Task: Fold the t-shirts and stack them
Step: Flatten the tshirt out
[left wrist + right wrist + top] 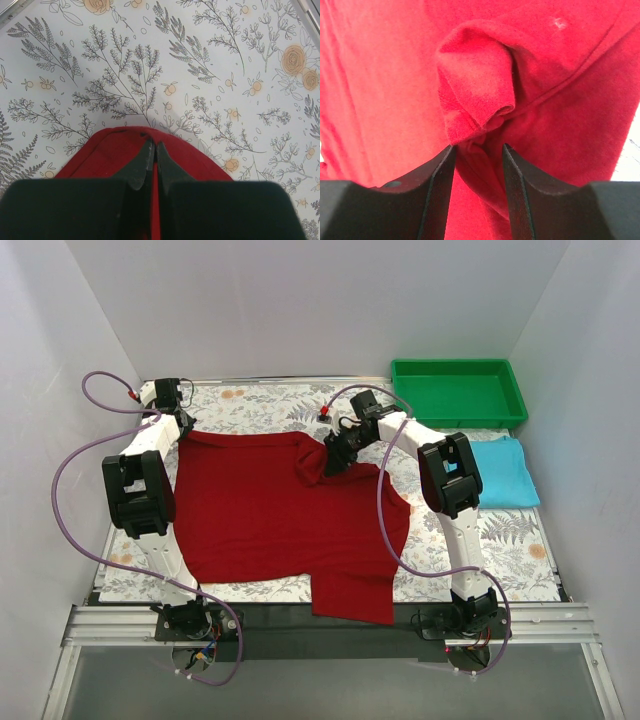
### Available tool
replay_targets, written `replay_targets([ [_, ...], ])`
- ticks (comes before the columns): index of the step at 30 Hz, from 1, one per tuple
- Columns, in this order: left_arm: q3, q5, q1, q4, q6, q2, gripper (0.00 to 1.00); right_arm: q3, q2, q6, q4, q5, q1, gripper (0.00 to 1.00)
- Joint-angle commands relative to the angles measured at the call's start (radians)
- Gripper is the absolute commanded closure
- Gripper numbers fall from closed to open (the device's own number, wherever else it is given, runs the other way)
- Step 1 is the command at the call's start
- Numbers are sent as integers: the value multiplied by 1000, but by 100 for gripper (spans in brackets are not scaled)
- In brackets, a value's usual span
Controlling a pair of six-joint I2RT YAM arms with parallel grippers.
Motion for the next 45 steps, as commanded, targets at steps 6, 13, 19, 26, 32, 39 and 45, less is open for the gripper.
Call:
replay_targets([
  [6,-11,-8,0,7,14,-16,100,22,-64,-6,-22,-93,13,58],
  [13,-11,-6,-1,7,13,-14,100,25,-68,15,-22,-119,21,57],
  [19,-11,-14,-1,9,16,-16,100,31,-45,23,-17,-3,22,88],
  [26,-7,-29,-1,7,17,-16,100,73,-67,29,0,218,-25,99],
  [32,27,-31,2,1,10,7,100,71,-94,81,115,423,-80,99],
  [39,71,-23,3,-2,-15,44,100,106,-61,112,228,629,-99,99],
  [45,111,-22,5,6,-24,61,100,102,-54,110,339,842,-102,99],
])
